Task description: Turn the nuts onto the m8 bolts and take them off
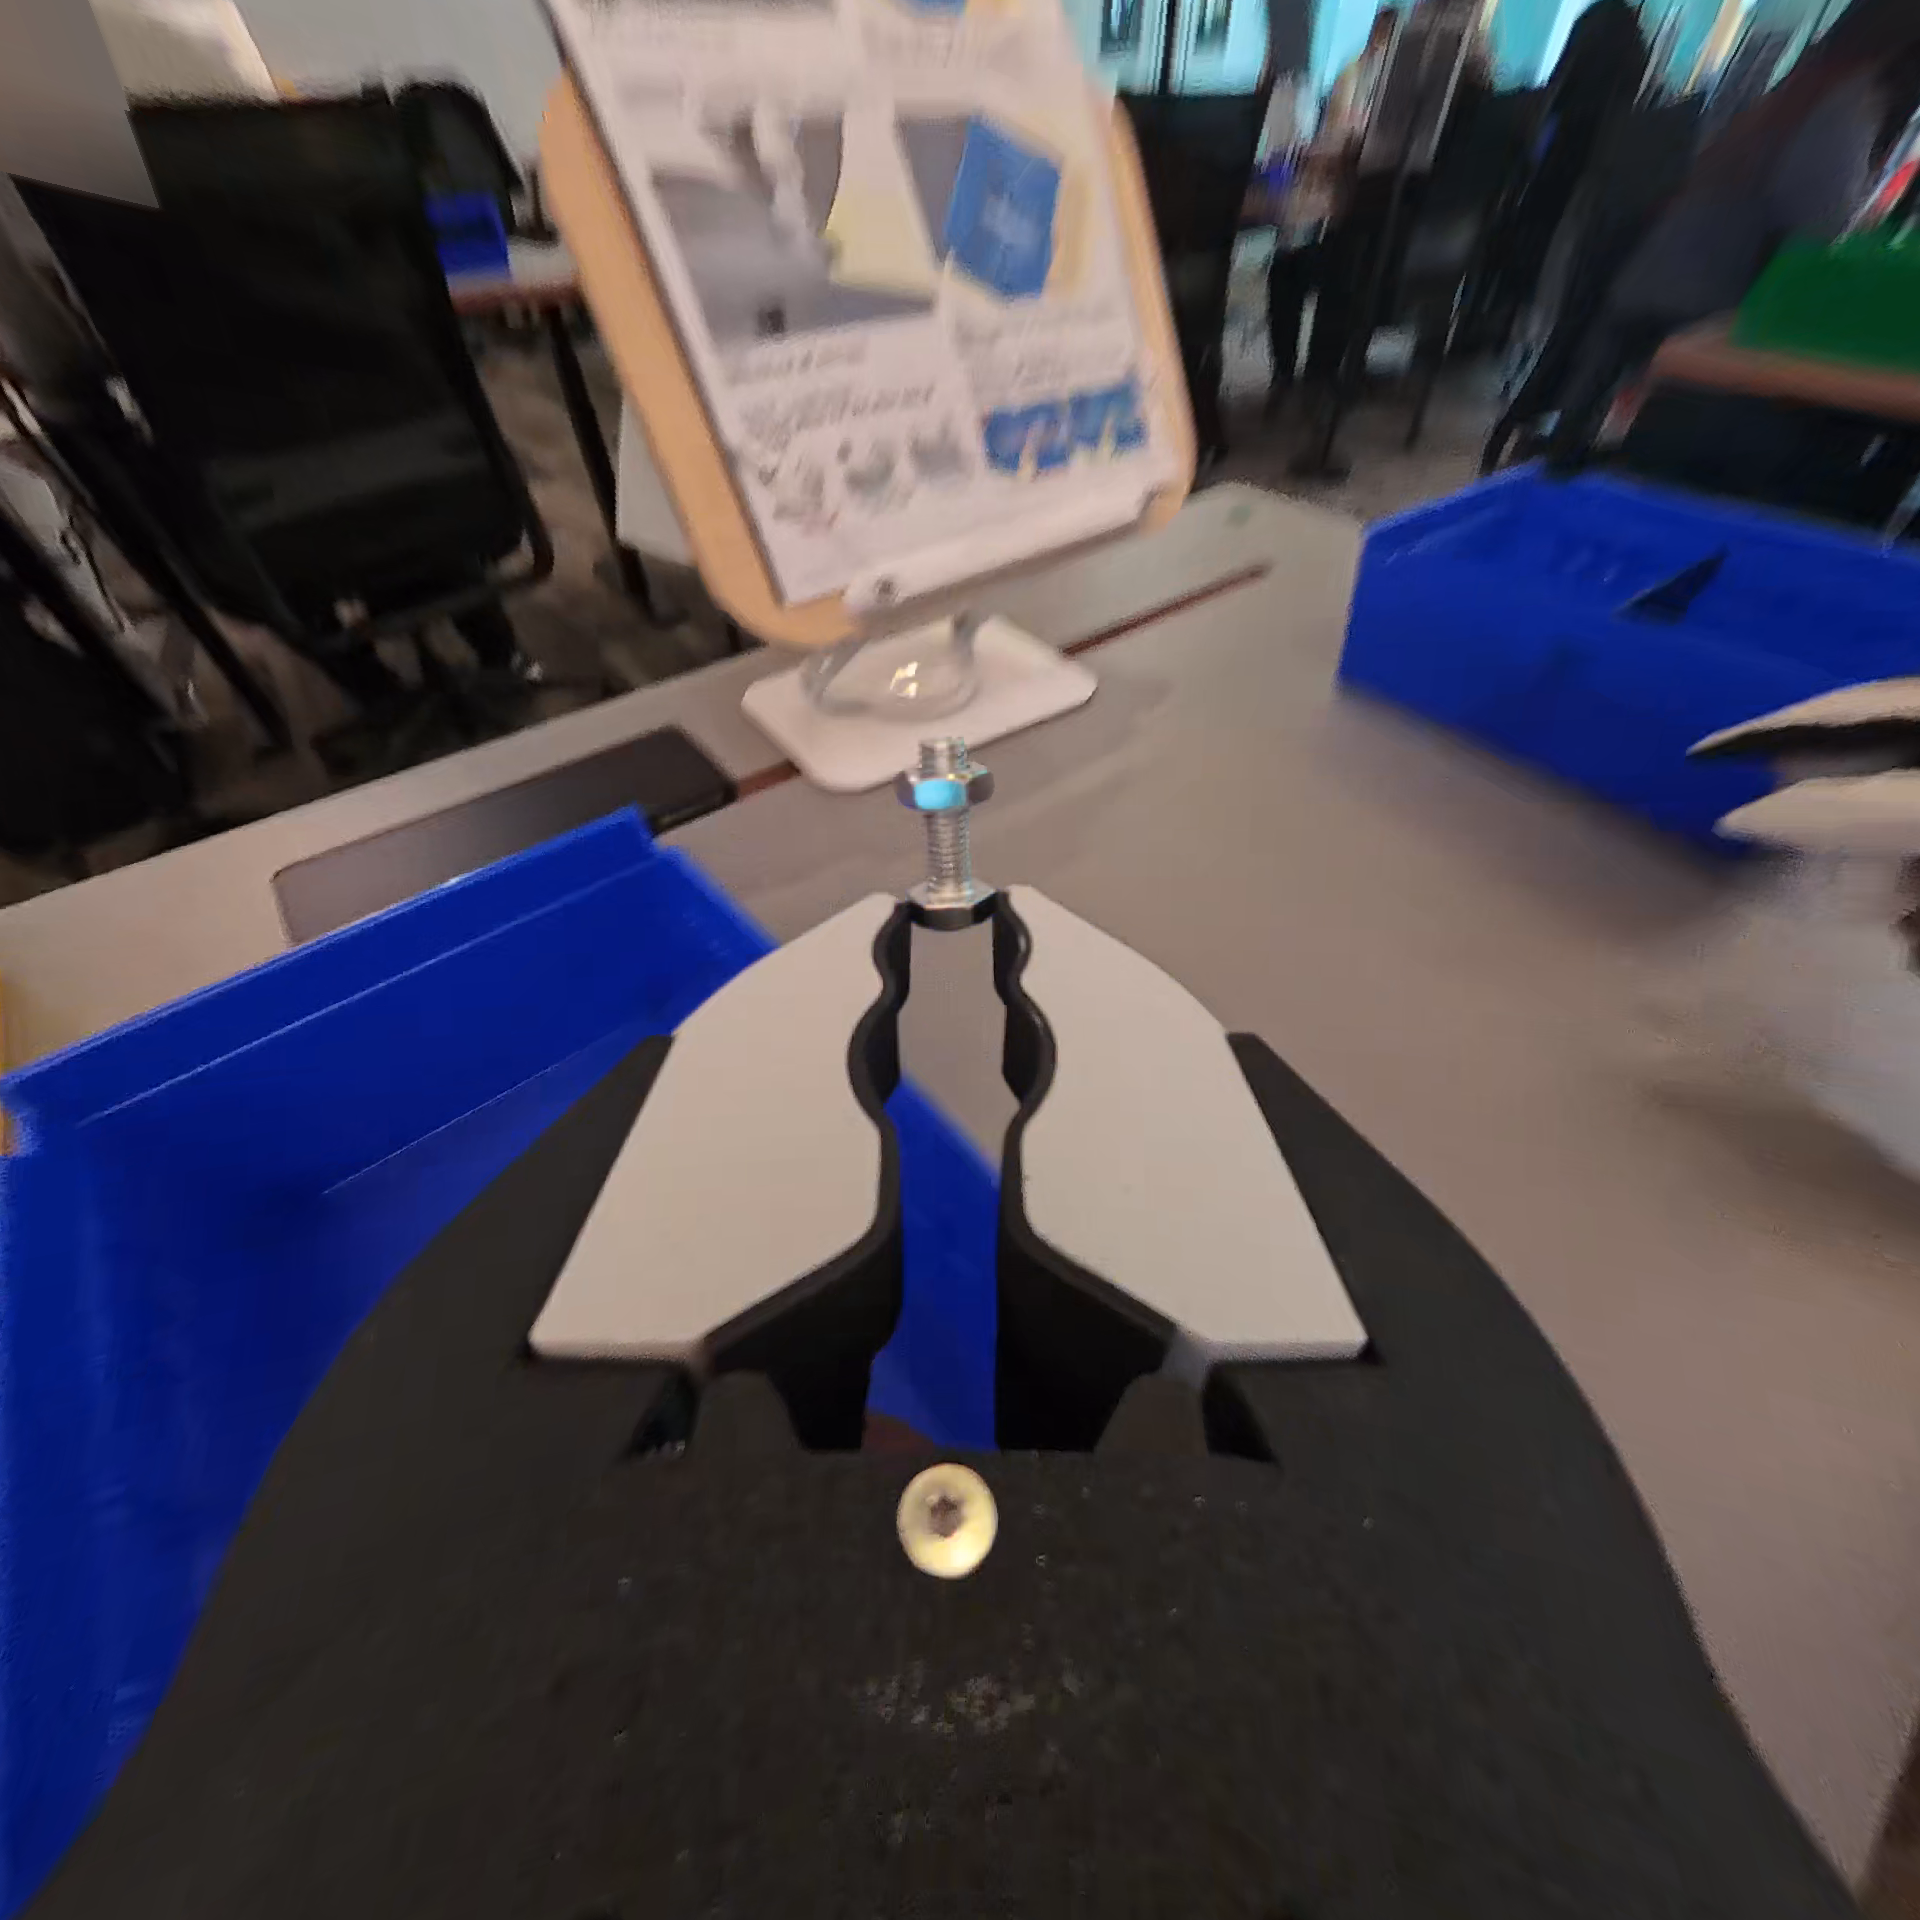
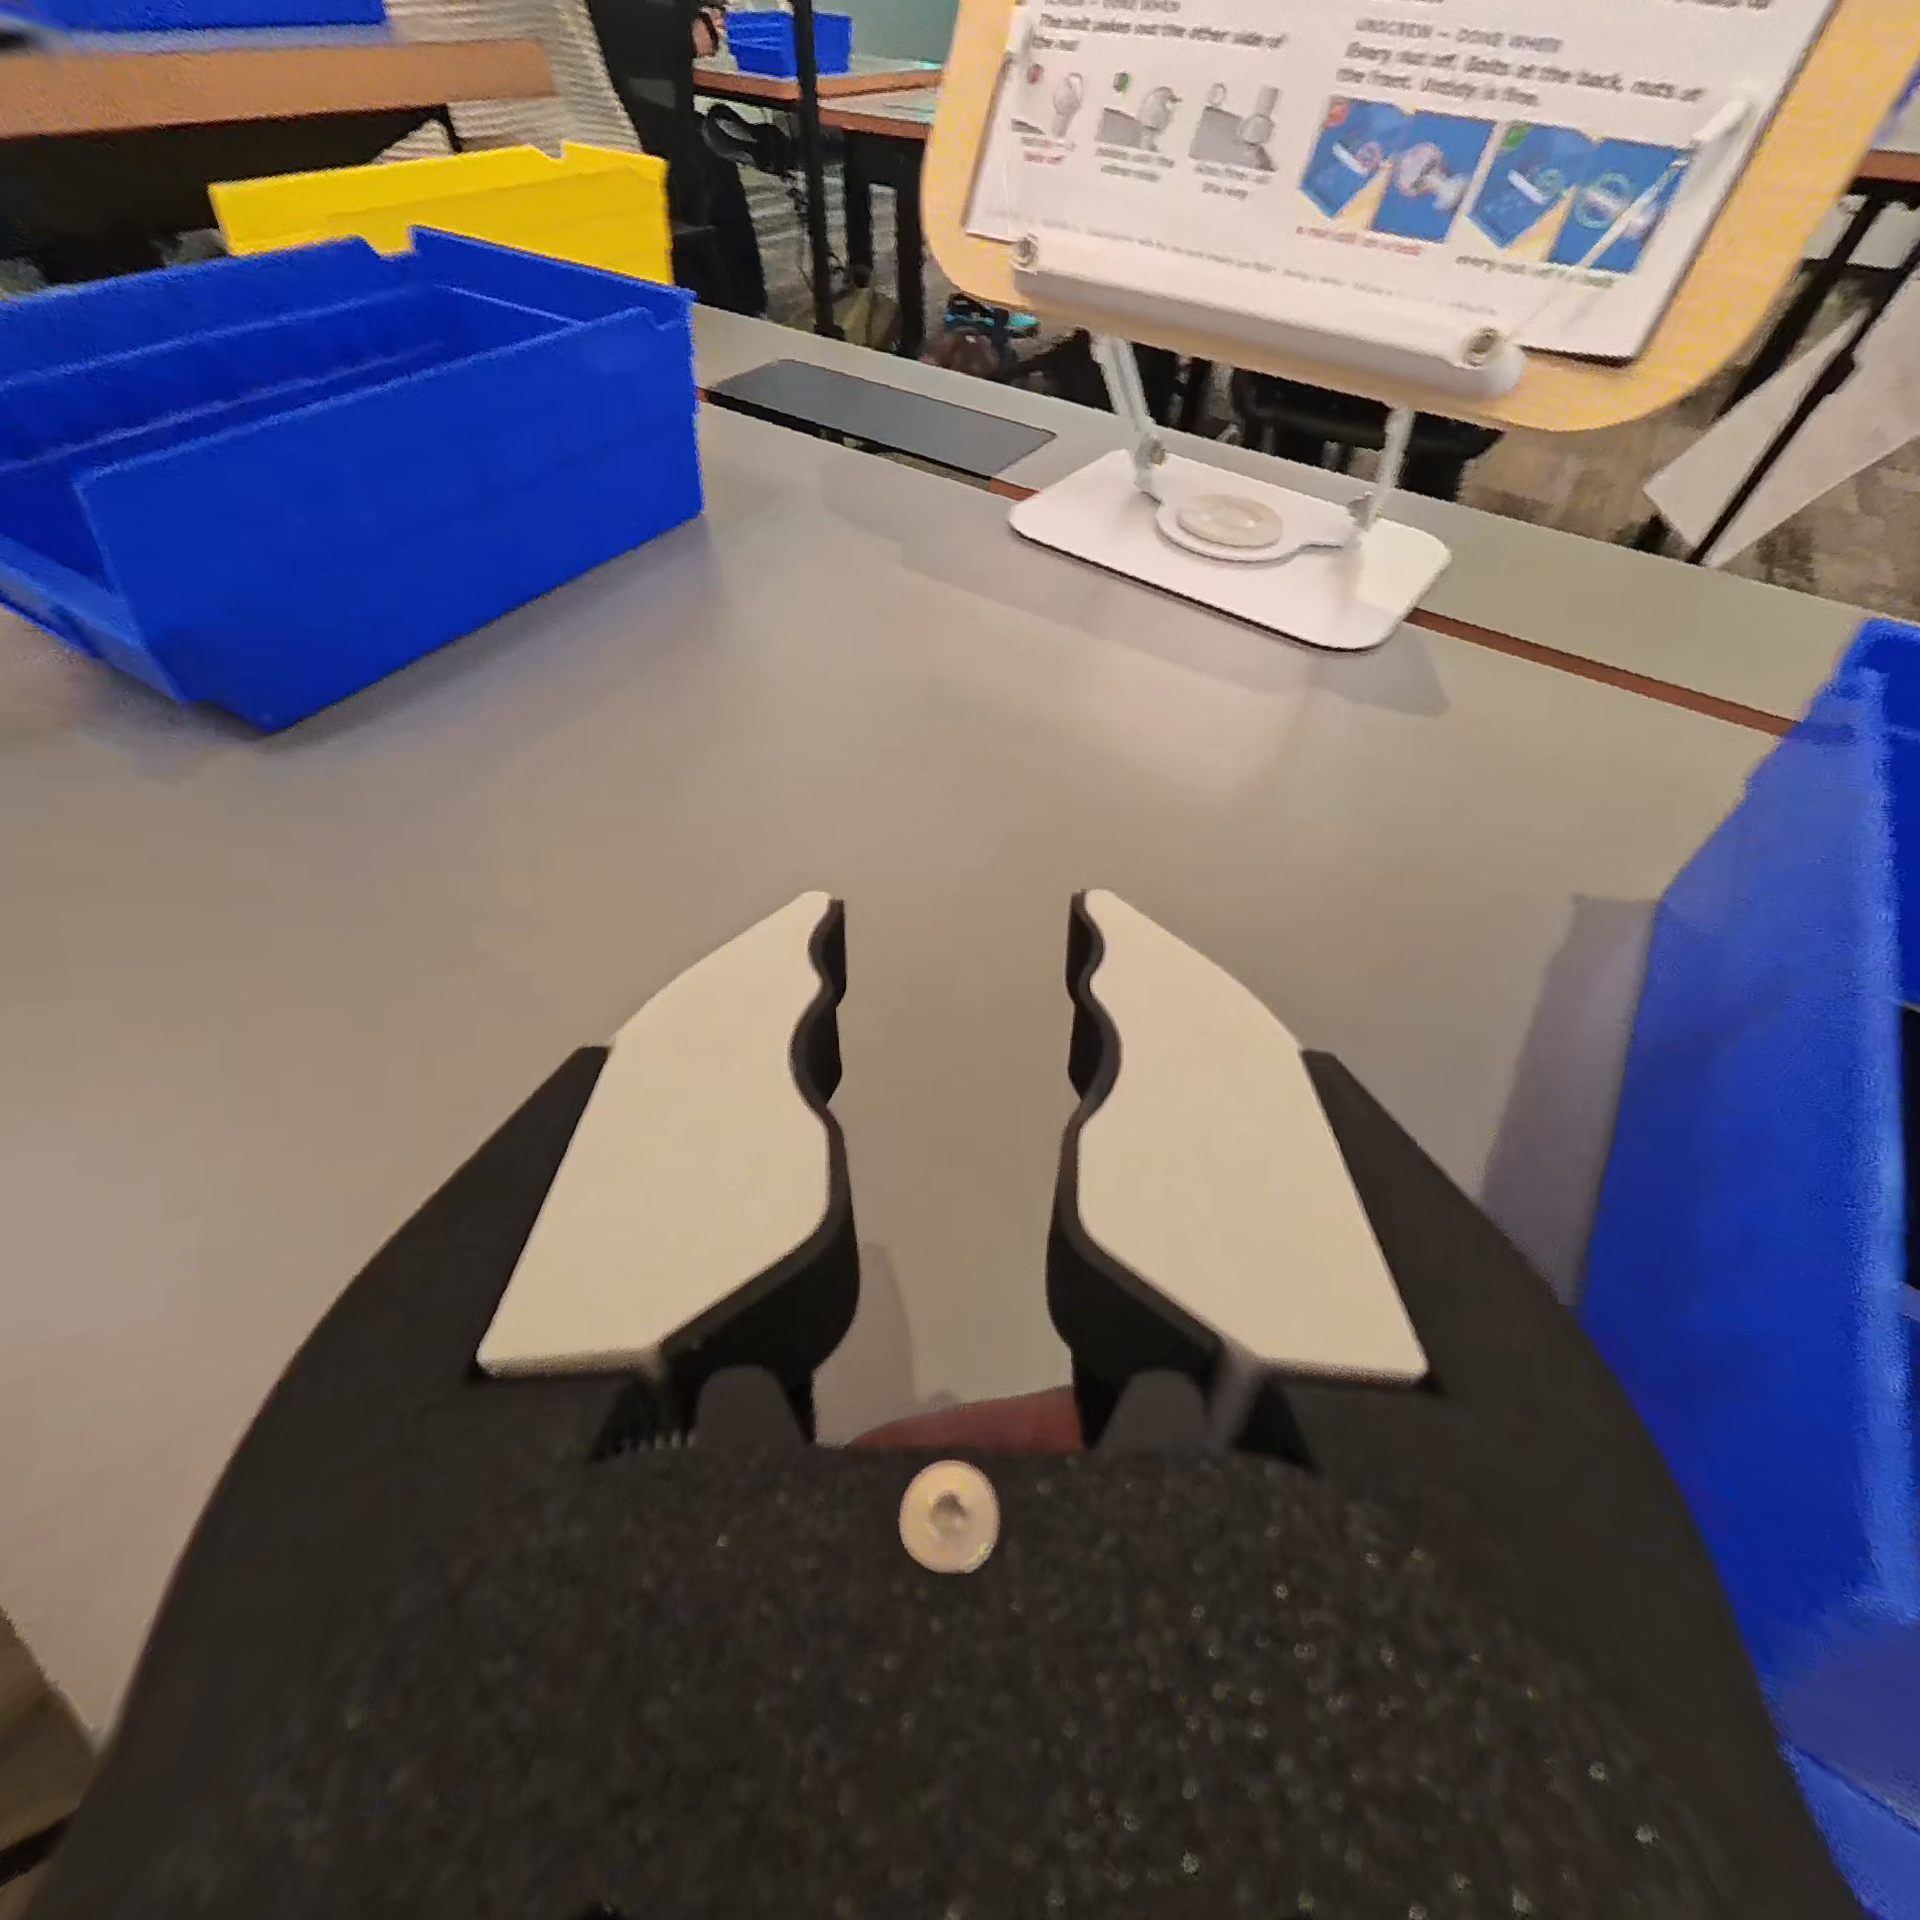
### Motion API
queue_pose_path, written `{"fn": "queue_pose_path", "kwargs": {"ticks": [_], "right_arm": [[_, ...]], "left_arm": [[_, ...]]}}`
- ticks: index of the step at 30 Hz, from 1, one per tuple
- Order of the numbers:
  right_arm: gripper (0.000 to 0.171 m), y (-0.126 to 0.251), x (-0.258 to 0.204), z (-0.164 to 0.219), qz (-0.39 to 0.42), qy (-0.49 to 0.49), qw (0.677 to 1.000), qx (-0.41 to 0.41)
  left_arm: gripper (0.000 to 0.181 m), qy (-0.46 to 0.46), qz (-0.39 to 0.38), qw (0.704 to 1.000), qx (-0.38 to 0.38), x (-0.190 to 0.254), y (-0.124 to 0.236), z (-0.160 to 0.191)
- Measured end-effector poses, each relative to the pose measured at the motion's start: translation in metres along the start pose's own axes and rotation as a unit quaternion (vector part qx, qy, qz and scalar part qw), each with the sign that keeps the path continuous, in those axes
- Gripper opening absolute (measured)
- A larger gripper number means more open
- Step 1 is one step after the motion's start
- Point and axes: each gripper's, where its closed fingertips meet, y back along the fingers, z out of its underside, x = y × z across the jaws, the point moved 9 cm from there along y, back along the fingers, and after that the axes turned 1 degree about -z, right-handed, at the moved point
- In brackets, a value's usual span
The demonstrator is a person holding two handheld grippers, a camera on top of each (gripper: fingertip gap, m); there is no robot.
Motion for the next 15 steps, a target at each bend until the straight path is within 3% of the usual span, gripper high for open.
{"fn": "queue_pose_path", "kwargs": {"ticks": [4,9,15], "right_arm": [[0.041,-0.005,-0.014,0.0,-0.066,-0.054,0.996,0.012],[0.043,-0.005,-0.025,0.0,-0.077,-0.051,0.996,0.001],[0.043,-0.007,-0.034,-0.007,-0.11,-0.07,0.991,0.014]], "left_arm": [[0.015,0.031,0.024,0.998,0.058,0.058,-0.001,0.013],[0.015,0.056,0.101,0.993,0.027,0.109,-0.03,0.043],[0.015,0.092,0.172,0.981,0.015,0.134,-0.047,0.058]]}}
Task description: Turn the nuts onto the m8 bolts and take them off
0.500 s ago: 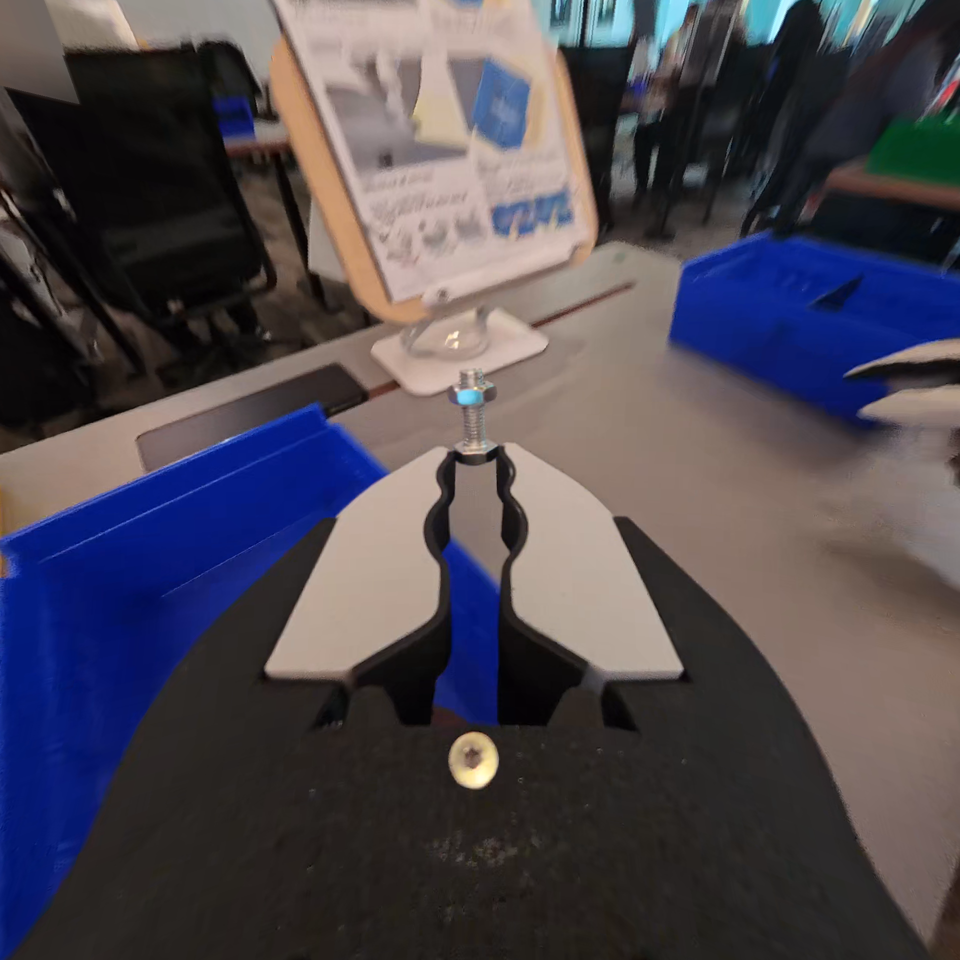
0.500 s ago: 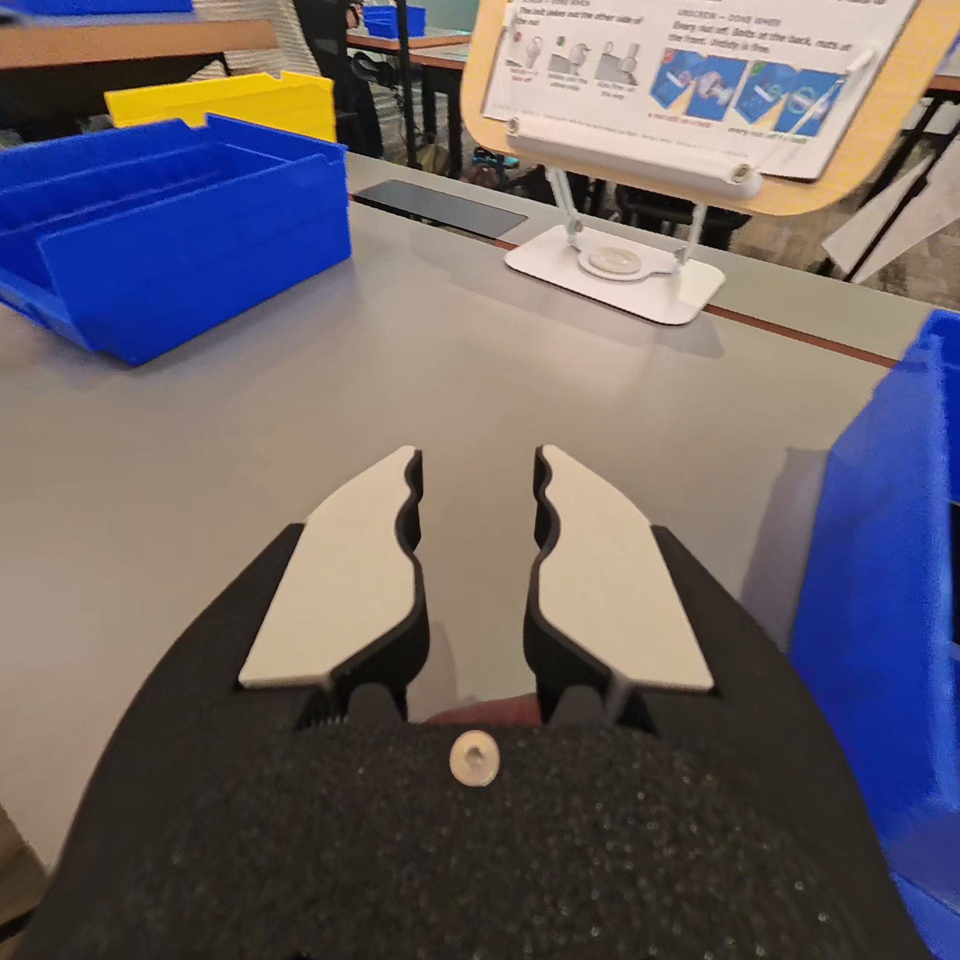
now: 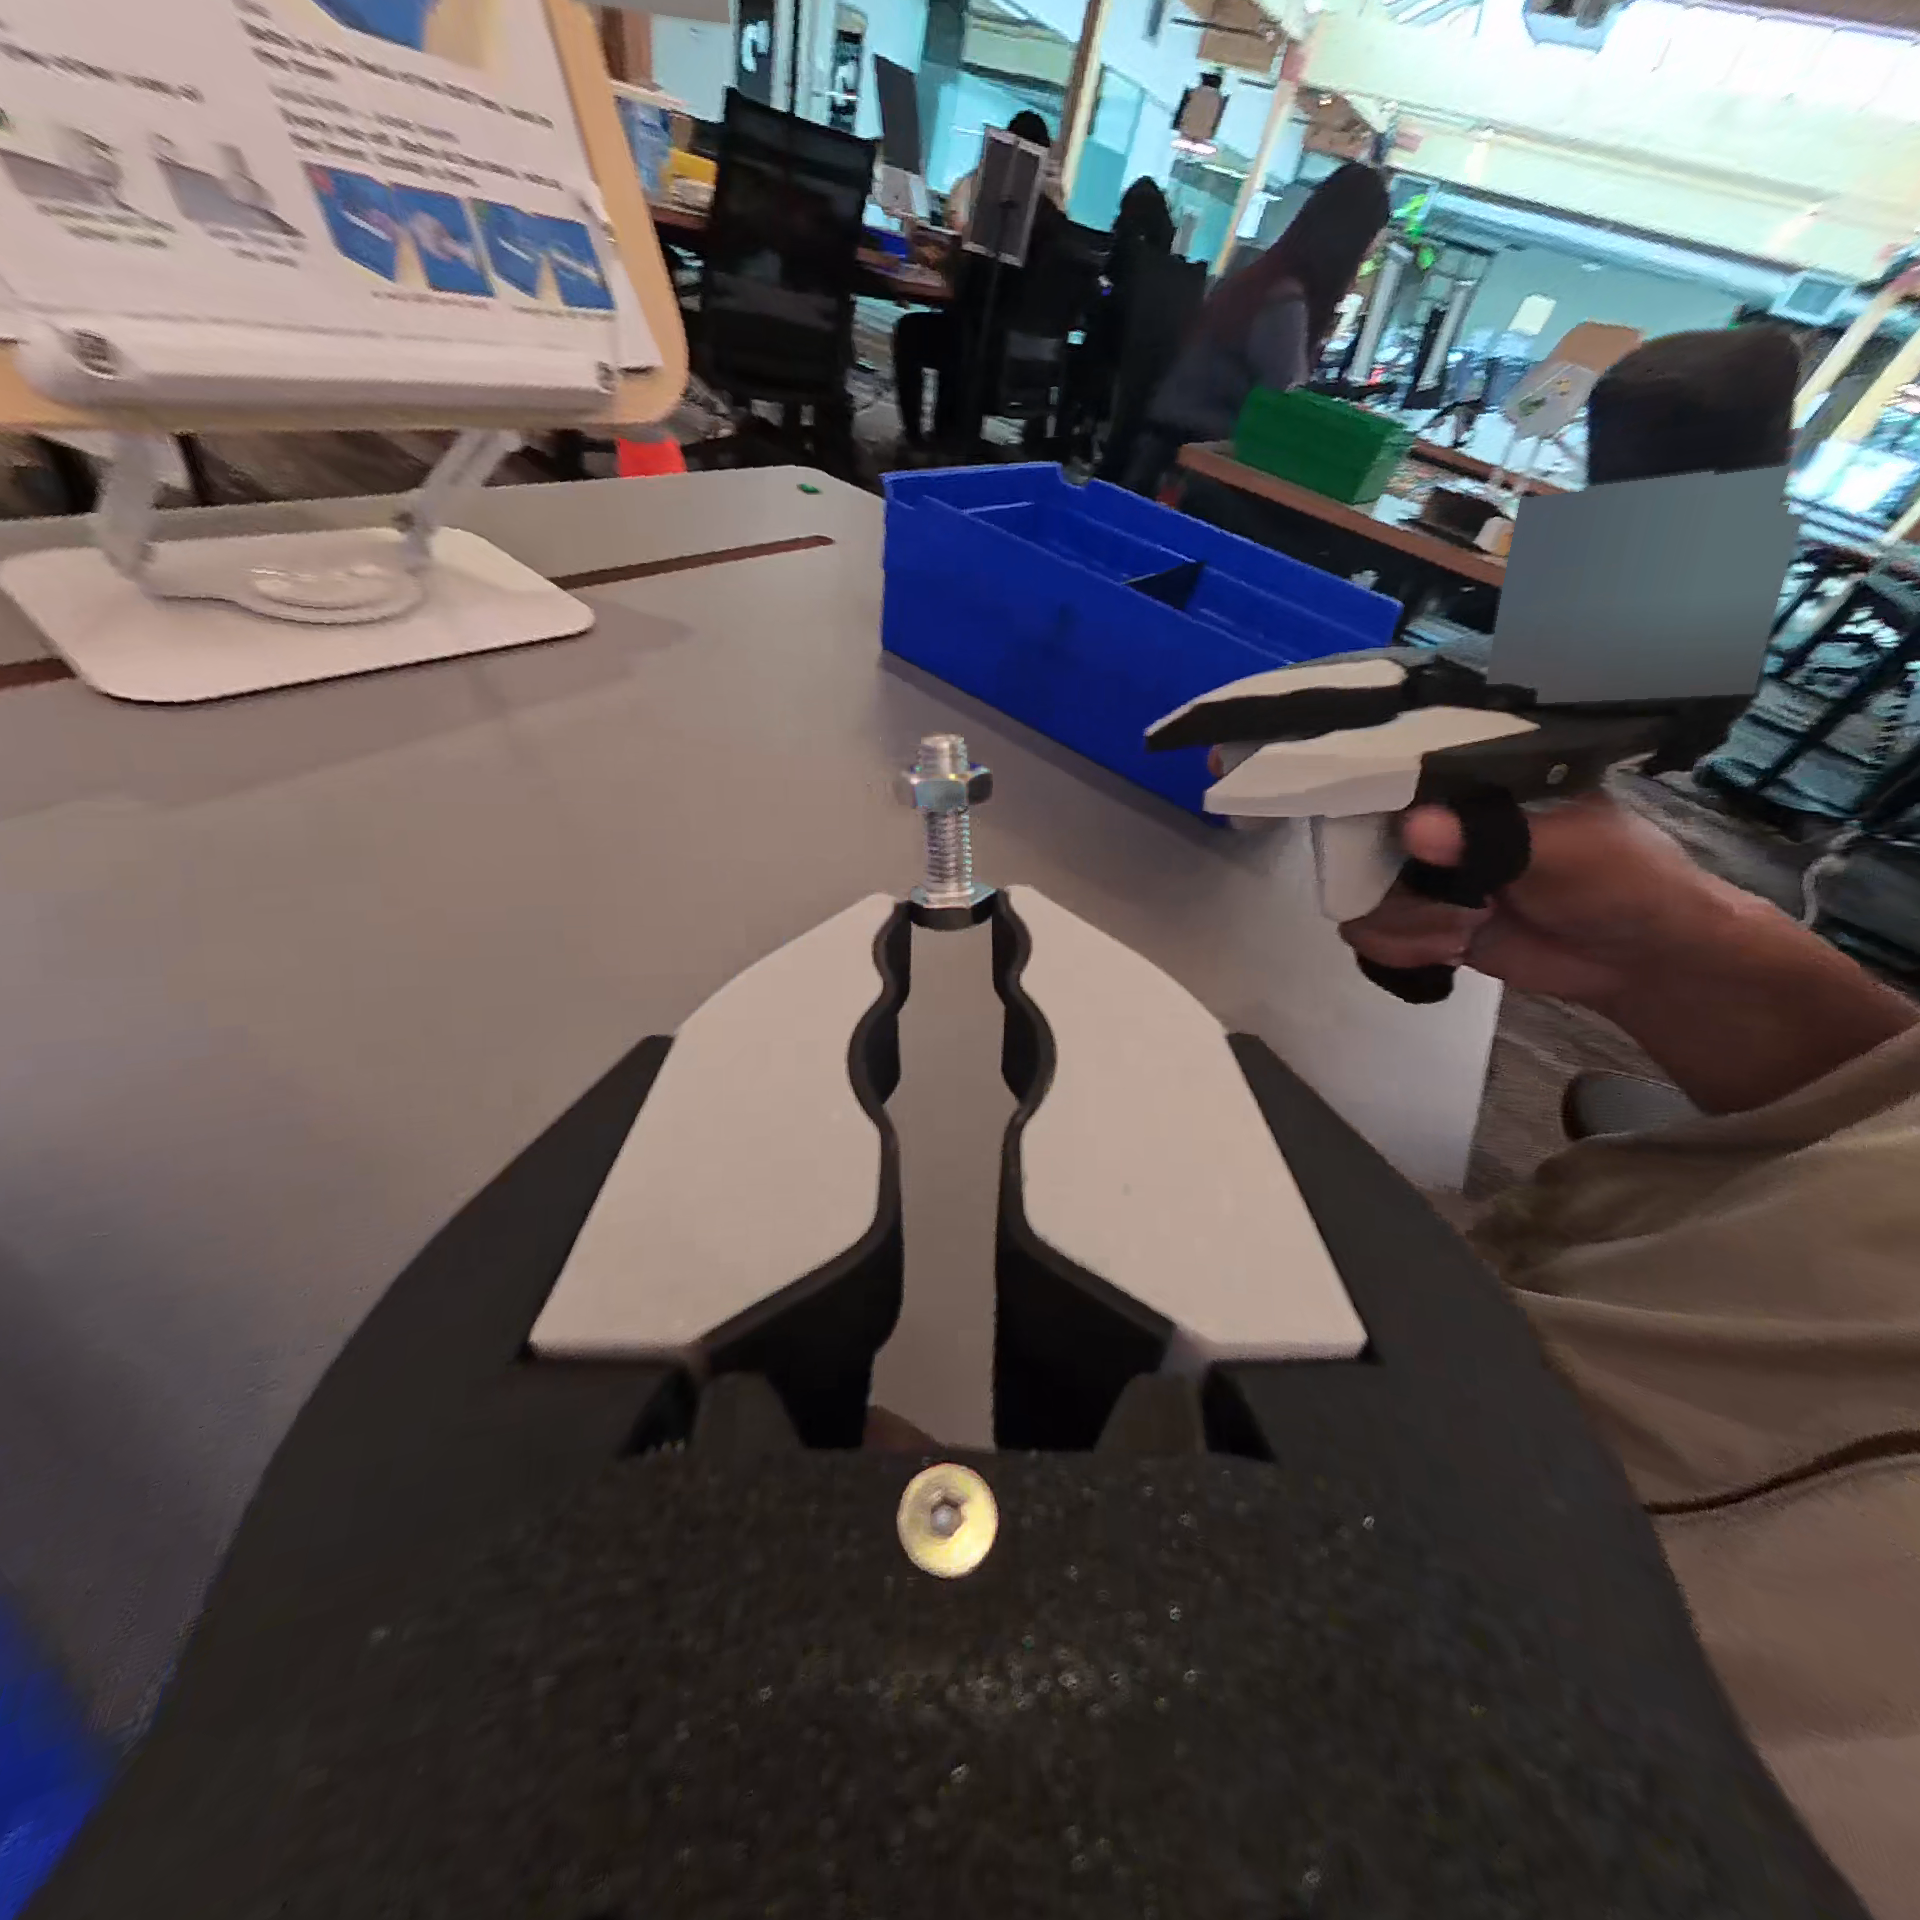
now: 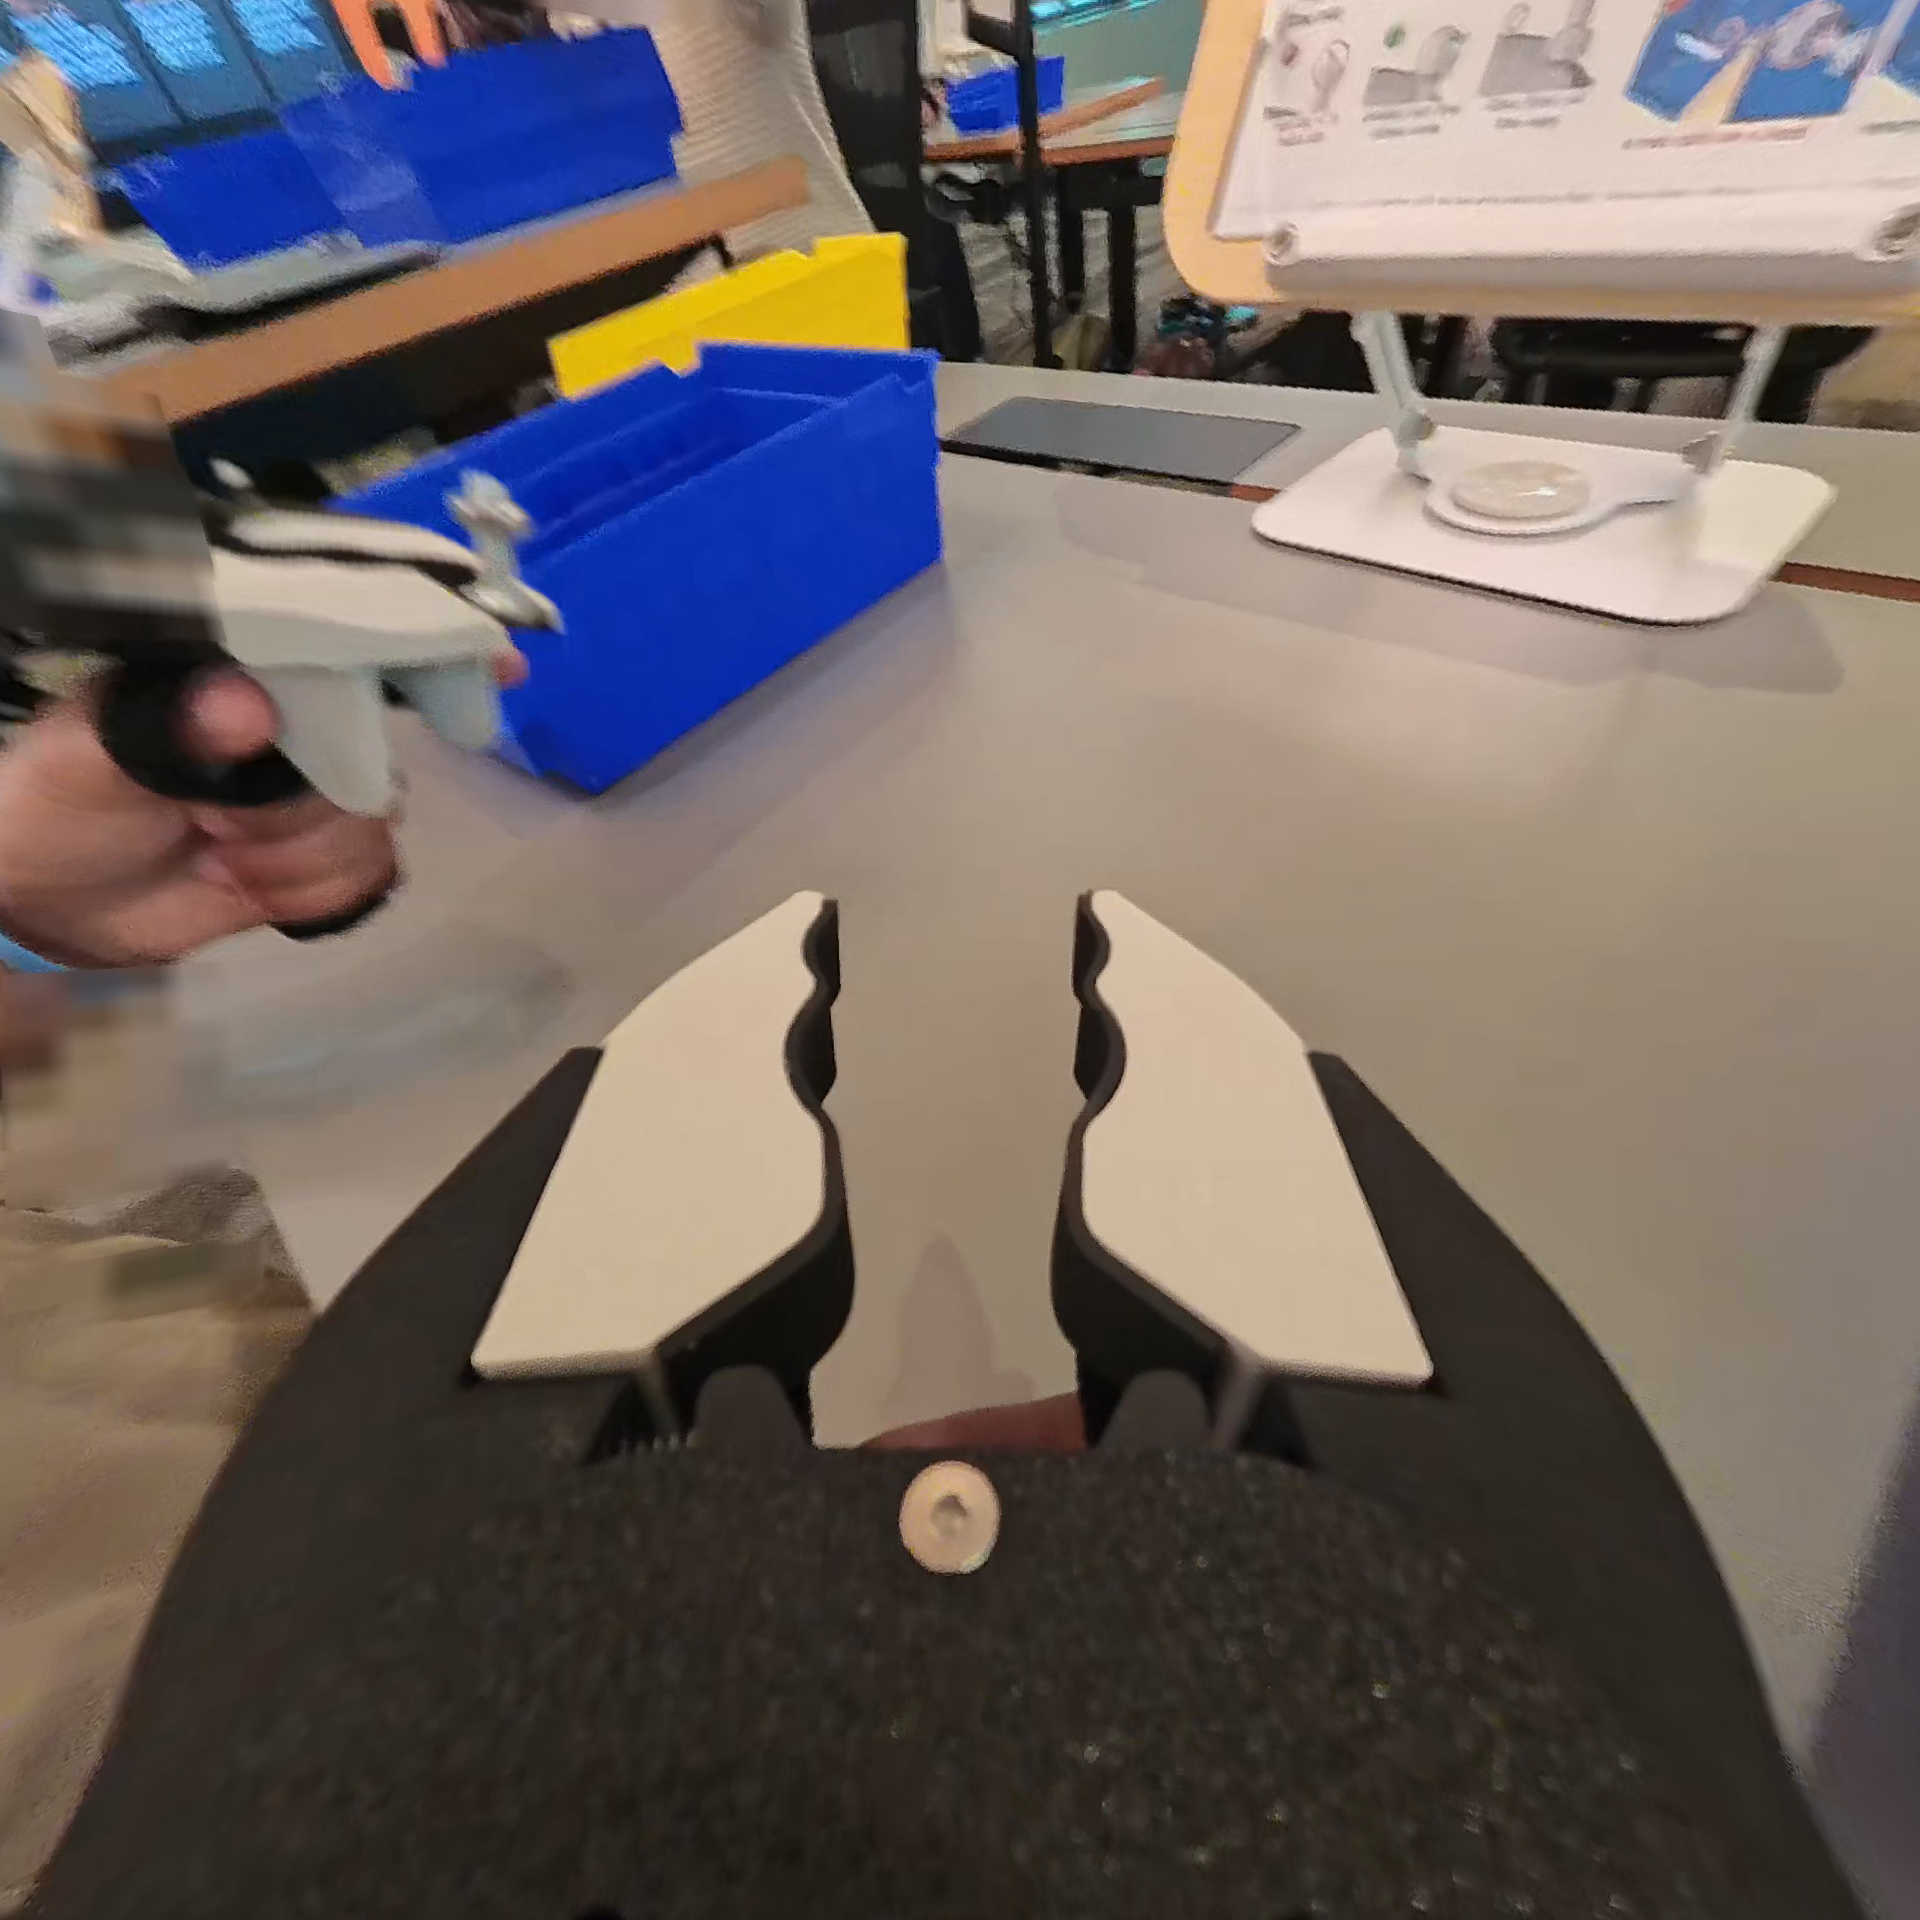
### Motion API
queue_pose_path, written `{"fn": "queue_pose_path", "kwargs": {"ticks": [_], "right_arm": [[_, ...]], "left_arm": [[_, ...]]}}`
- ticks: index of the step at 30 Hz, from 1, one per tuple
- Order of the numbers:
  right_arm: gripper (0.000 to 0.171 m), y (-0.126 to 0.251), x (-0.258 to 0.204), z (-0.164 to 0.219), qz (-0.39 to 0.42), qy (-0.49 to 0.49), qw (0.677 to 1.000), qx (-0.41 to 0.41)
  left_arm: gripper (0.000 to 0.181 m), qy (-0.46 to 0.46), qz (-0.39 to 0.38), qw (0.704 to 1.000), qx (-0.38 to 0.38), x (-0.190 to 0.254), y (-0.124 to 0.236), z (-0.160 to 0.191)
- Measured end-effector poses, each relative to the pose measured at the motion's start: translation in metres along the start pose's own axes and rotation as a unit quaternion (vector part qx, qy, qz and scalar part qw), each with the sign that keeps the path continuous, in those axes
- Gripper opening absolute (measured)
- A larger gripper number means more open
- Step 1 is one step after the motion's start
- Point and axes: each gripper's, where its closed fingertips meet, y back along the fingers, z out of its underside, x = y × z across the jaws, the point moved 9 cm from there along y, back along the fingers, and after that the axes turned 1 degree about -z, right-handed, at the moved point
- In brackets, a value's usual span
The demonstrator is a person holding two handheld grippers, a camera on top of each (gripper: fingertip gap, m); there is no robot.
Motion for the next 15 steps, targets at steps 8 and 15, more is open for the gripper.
{"fn": "queue_pose_path", "kwargs": {"ticks": [8,15], "right_arm": [[0.039,-0.034,-0.024,-0.033,-0.116,0.019,0.993,-0.01],[0.026,-0.04,-0.023,-0.034,-0.162,0.0,0.987,-0.005]], "left_arm": [[0.015,-0.012,0.081,0.997,-0.006,0.011,-0.041,0.01],[0.015,-0.033,0.121,0.992,-0.011,0.018,-0.057,0.007]]}}
